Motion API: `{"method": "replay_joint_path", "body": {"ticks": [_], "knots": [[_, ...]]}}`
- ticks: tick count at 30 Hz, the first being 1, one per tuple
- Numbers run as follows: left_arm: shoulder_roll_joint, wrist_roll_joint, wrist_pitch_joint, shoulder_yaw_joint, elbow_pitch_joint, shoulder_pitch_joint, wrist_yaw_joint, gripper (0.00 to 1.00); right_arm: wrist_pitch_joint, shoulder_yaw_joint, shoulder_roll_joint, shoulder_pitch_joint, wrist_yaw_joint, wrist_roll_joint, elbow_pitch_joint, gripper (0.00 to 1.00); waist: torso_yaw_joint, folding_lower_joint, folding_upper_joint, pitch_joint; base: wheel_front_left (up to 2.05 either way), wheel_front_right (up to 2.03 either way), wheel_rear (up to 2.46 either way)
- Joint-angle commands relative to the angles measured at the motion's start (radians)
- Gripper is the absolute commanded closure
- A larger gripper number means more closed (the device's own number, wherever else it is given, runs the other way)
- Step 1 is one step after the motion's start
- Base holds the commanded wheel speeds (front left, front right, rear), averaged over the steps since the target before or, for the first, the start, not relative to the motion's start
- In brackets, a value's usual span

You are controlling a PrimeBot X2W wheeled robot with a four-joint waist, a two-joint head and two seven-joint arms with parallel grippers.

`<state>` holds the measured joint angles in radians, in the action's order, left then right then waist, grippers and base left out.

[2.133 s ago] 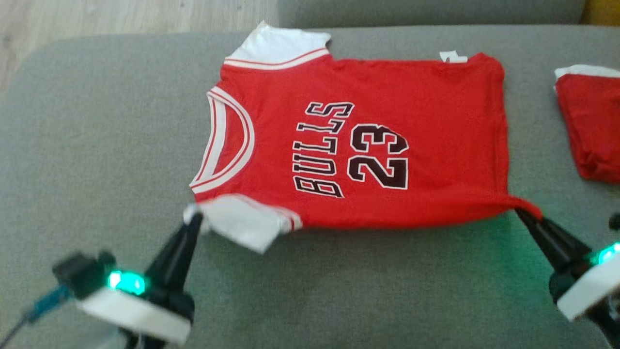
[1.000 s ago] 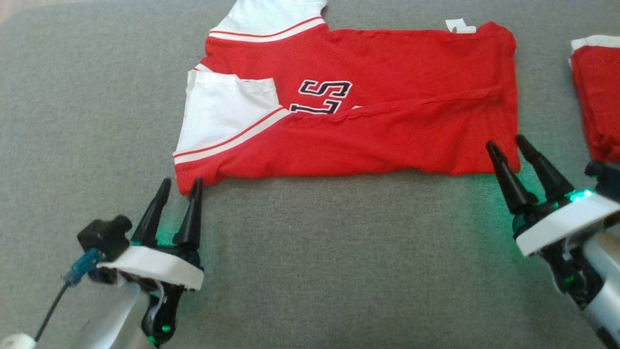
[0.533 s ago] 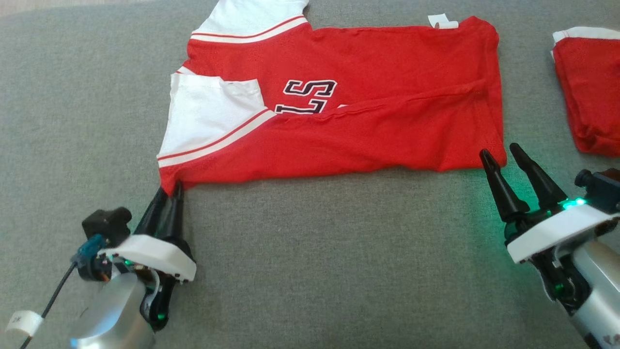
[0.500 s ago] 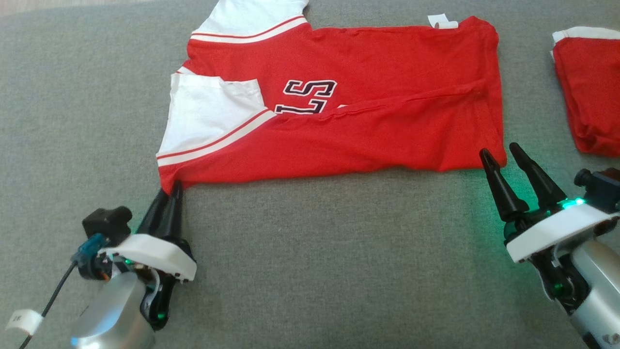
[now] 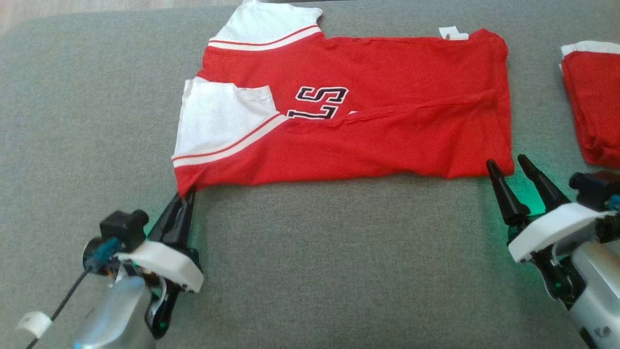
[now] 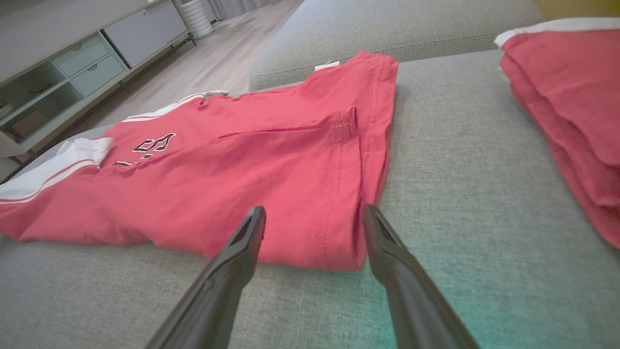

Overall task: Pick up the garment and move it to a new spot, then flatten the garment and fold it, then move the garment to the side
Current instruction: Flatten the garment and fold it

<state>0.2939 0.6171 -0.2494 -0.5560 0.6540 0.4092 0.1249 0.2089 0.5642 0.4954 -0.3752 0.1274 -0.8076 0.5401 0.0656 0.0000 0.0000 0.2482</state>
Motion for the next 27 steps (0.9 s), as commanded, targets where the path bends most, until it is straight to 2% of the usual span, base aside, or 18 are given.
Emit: {"method": "replay_joint_path", "body": {"ticks": [1,3,4,12,20,27], "knots": [[0.037,-0.007,-0.012,0.036,-0.028,0.009,0.005,1.0,-0.001,0.003,0.007,-0.016,0.003,0.009,-0.008,0.03,0.003,0.0,0.0,-0.001,0.0,0.0,0.0],[0.036,-0.012,-0.012,0.034,-0.038,0.003,0.006,1.0,-0.01,0.006,0.0,-0.022,0.003,0.02,0.017,0.63,0.011,0.0,0.0,-0.004,0.0,0.0,0.0],[0.035,-0.014,-0.012,0.032,-0.04,0.001,0.006,1.0,-0.013,0.006,-0.003,-0.023,0.003,0.022,0.028,1.0,0.014,0.0,0.0,-0.006,0.0,0.0,0.0],[0.045,-0.019,-0.012,0.037,-0.073,-0.027,0.006,1.0,0.001,-0.01,0.022,0.009,0.003,0.031,0.041,1.0,0.018,0.0,0.0,-0.031,0.0,0.0,0.0],[0.08,-0.035,-0.012,0.056,-0.18,-0.137,0.006,1.0,-0.002,-0.019,0.112,0.083,0.003,0.005,-0.039,1.0,0.002,0.0,0.0,-0.064,0.0,0.0,0.0],[0.118,-0.084,-0.012,0.05,-0.296,-0.253,0.006,1.0,-0.01,-0.05,0.204,0.214,0.003,-0.056,-0.133,1.0,0.008,0.0,0.0,-0.088,0.0,0.0,0.0]]}}
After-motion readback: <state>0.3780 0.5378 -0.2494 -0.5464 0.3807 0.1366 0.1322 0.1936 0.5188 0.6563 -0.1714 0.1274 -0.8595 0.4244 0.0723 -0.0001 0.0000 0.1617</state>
